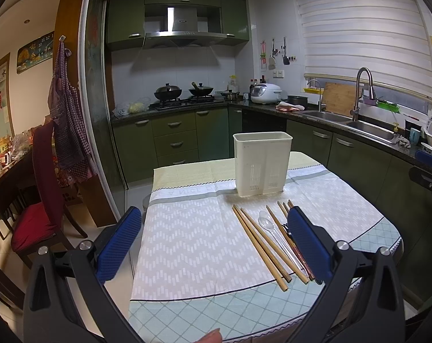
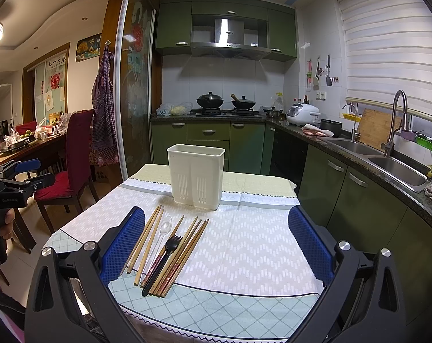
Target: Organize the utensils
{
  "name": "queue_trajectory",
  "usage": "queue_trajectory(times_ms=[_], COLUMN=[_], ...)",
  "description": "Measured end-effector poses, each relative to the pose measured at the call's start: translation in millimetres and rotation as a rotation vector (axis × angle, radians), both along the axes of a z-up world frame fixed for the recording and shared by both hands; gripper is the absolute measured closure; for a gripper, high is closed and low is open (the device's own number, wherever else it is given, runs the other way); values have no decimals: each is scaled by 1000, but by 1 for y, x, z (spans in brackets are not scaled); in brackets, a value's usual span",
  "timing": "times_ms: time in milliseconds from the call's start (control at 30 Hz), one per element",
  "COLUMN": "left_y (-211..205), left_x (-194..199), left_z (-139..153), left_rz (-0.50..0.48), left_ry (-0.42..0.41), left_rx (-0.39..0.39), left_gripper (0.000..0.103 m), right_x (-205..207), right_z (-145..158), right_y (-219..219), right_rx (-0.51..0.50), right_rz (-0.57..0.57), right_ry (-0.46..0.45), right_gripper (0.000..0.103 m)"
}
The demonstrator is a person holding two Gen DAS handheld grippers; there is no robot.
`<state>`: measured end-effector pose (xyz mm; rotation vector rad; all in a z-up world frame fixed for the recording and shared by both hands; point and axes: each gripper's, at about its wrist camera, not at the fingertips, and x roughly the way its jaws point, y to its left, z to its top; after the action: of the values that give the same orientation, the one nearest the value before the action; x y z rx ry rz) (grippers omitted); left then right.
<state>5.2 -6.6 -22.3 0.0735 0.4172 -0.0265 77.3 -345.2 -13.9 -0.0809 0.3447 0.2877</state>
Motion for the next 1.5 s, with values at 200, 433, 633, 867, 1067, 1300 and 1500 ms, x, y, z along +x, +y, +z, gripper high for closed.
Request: queue_trajectory(times_ms=[200, 433, 633, 867, 1067, 1300, 1500], left_y=[0, -1, -1, -4, -3, 1, 4], left_x=[0, -1, 0, -4, -2, 3, 30], left_z=[0, 0, 0, 0, 2, 2, -7], left_rz=[-1, 0, -2, -17, -19, -22, -25], left_ry=[0, 0, 3, 16, 19, 56, 180], left_rx=[-1, 1, 1, -21, -6, -49, -91], left_gripper=[6, 6, 6, 6, 6, 6, 6], right_x=[0, 0, 0, 1, 1, 2, 19], right_z=[0, 0, 1, 1, 1, 1, -6], right_y=[0, 0, 0, 0, 0, 0, -3], right_rx=[0, 0, 0, 0, 1, 1, 23], right_rz=[0, -1, 0, -1, 0, -4, -21], right_ry=[1, 1, 2, 2, 3, 11, 96], right_gripper=[4, 4, 4, 4, 4, 4, 4])
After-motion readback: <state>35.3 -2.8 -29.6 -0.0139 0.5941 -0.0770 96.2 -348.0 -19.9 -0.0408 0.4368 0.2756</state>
